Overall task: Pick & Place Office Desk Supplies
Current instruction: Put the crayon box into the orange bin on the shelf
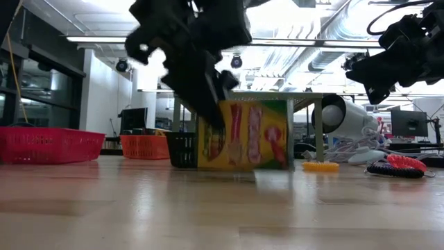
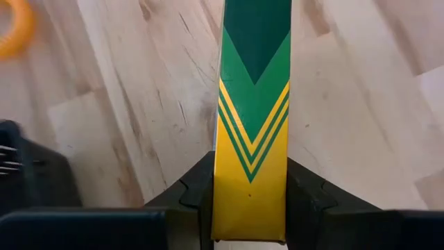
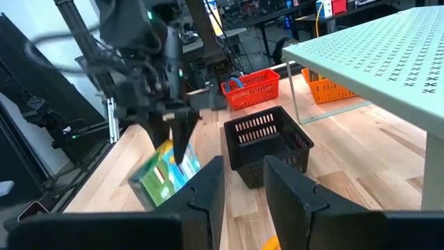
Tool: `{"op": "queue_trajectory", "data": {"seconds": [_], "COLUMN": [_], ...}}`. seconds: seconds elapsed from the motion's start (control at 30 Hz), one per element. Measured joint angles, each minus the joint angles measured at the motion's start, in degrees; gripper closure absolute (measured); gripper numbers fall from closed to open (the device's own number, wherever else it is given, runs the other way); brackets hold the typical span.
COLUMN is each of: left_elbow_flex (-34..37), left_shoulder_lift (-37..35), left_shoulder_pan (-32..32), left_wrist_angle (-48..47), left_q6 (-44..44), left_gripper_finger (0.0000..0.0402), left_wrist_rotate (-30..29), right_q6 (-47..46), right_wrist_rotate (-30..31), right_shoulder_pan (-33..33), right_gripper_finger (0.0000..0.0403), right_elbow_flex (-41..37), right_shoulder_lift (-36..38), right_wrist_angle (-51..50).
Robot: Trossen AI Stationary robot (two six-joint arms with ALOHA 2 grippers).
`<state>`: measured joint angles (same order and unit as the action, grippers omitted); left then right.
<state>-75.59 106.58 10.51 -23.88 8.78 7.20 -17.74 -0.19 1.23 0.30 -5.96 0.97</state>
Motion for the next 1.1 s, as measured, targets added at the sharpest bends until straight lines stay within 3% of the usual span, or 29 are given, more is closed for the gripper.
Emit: {"op": "queue_trajectory", "data": {"seconds": [0.5, 1.1], "left_elbow_flex": [-0.04, -0.04], "left_shoulder_lift": [-14.7, -18.84], "left_shoulder_pan": [-1.95, -1.43], "left_wrist_angle": [-11.81, -24.95], "left_q6": [-6.12, -22.38], "left_gripper_finger": [0.0294, 0.0294], "left_wrist_rotate": [-6.73, -10.24], "right_q6": [0.0, 0.0], "right_wrist_rotate": [0.0, 0.0], "right_shoulder_pan": [0.0, 0.0], "right_gripper_finger": [0.0313, 0.0313], "right_elbow_flex": [0.0, 0.0], "right_shoulder_lift": [0.0, 0.02], "right_wrist_angle": [0.02, 0.02]}}
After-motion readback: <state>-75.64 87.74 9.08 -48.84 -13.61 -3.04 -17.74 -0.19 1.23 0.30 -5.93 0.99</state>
